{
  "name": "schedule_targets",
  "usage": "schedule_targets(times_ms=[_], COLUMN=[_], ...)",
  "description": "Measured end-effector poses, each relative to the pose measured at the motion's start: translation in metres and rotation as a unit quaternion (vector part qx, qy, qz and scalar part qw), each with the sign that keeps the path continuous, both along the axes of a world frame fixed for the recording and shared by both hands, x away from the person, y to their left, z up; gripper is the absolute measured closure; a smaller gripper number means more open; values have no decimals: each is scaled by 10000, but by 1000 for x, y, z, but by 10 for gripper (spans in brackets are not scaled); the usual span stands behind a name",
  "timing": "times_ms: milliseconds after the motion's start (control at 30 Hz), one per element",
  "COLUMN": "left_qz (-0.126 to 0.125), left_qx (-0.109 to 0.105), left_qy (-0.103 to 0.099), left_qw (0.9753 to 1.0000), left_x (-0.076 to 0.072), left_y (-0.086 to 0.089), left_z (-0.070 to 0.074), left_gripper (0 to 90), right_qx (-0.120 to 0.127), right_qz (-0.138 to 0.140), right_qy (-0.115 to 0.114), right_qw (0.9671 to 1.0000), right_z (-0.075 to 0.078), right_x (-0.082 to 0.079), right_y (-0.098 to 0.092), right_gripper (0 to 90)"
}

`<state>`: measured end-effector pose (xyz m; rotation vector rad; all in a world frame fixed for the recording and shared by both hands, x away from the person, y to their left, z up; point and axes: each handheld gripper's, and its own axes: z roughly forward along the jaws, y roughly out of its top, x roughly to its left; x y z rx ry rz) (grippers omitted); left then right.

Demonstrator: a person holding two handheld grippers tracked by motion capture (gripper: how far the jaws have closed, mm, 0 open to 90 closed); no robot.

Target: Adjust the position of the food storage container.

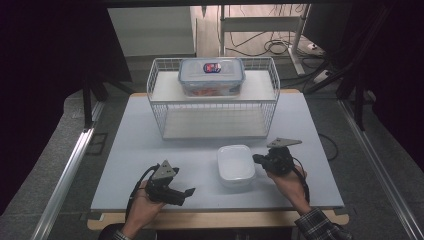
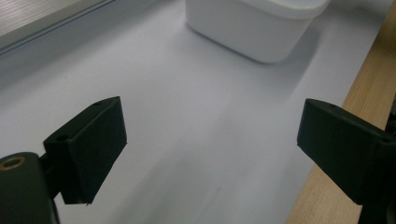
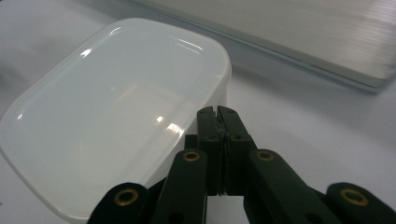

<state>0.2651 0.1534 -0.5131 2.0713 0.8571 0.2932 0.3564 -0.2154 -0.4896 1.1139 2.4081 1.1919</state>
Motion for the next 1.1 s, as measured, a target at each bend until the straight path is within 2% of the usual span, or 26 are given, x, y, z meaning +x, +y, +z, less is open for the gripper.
schedule_targets(times_ms=[67,167,267,333,400,433,500,567,600,733,767,900,1000,1100], left_qz=[0,18,43,62,89,89,111,131,135,181,190,195,209,237], left_qx=[0,27,44,58,69,69,74,59,47,16,14,32,52,78], left_qy=[13,-1,-20,-26,-35,-35,-52,-50,-43,-23,-23,-24,-18,-16], left_qw=[10000,10000,10000,10000,9999,9999,9999,9999,9999,9998,9998,9998,9998,9997], left_x=[0,0,-1,-1,-1,-1,-1,-1,-1,0,0,0,1,3], left_y=[0,0,2,3,5,5,6,7,7,8,8,9,9,10], left_z=[0,0,0,0,-1,-1,0,0,0,0,0,0,-1,-1], left_gripper=[80,80,80,80,80,80,80,80,80,80,80,80,80,80], right_qx=[20,-137,-36,68,107,107,174,206,286,271,182,-113,-28,-62], right_qz=[88,131,142,196,400,400,623,694,834,1052,1194,1338,1309,1206], right_qy=[50,-173,-239,-200,-143,-143,-129,-114,-34,46,164,278,409,338], right_qw=[9999,9997,9996,9996,9990,9990,9978,9973,9961,9941,9925,9905,9905,9921], right_z=[-2,2,8,13,17,17,19,20,21,19,13,1,-2,-1], right_x=[-1,-5,-9,-15,-28,-28,-44,-48,-57,-67,-70,-66,-61,-58], right_y=[7,9,6,4,5,5,8,9,10,16,23,31,28,24], right_gripper=[882,881,881,881,875,875,869,869,869,869,869,868,878,879])
